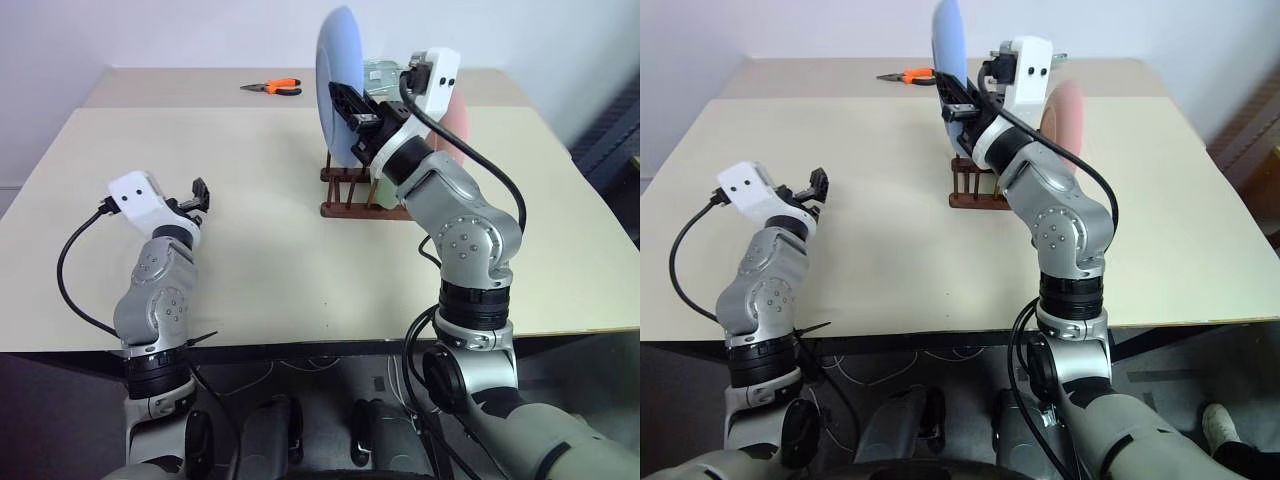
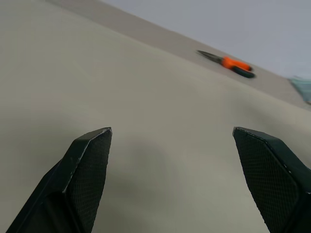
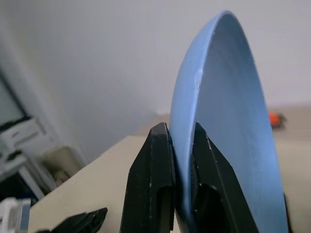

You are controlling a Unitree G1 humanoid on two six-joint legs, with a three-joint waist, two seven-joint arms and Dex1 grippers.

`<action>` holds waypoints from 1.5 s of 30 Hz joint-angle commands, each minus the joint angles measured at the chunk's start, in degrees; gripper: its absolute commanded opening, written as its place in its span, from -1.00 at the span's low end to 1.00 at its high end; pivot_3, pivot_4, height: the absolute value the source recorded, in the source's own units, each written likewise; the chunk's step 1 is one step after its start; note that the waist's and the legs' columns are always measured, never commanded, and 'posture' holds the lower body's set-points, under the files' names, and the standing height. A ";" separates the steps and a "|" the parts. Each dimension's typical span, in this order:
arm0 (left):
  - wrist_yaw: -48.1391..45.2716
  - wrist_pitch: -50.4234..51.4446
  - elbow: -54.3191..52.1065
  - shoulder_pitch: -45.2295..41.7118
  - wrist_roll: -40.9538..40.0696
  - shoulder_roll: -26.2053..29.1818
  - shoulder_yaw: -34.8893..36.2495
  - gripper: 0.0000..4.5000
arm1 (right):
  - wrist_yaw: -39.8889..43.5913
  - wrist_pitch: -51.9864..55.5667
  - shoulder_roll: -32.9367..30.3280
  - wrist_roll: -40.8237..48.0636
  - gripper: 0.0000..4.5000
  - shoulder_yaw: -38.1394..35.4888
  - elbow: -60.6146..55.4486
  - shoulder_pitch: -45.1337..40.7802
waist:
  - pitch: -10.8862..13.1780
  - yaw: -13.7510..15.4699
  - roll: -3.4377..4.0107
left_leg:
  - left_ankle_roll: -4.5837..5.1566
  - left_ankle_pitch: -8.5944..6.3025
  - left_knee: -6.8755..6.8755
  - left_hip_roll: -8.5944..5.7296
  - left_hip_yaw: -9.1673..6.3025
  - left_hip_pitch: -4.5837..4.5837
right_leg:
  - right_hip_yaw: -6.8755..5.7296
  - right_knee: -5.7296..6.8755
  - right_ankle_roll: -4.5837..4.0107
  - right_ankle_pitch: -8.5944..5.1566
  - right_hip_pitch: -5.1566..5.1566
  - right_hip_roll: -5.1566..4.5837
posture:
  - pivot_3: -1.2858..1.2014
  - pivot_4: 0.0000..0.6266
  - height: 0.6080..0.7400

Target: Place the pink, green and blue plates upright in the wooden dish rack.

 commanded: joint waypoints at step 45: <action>-20.63 -2.86 -9.24 11.31 8.69 4.33 -15.60 0.84 | 4.85 -9.65 -9.68 -10.88 0.78 13.16 8.23 -6.65 | 0.11 -0.38 0.23 | 0.10 -0.03 -0.05 0.04 0.19 -0.08 | 0.17 0.02 0.00 0.00 -0.20 -0.05 | 0.03 -0.52 1.00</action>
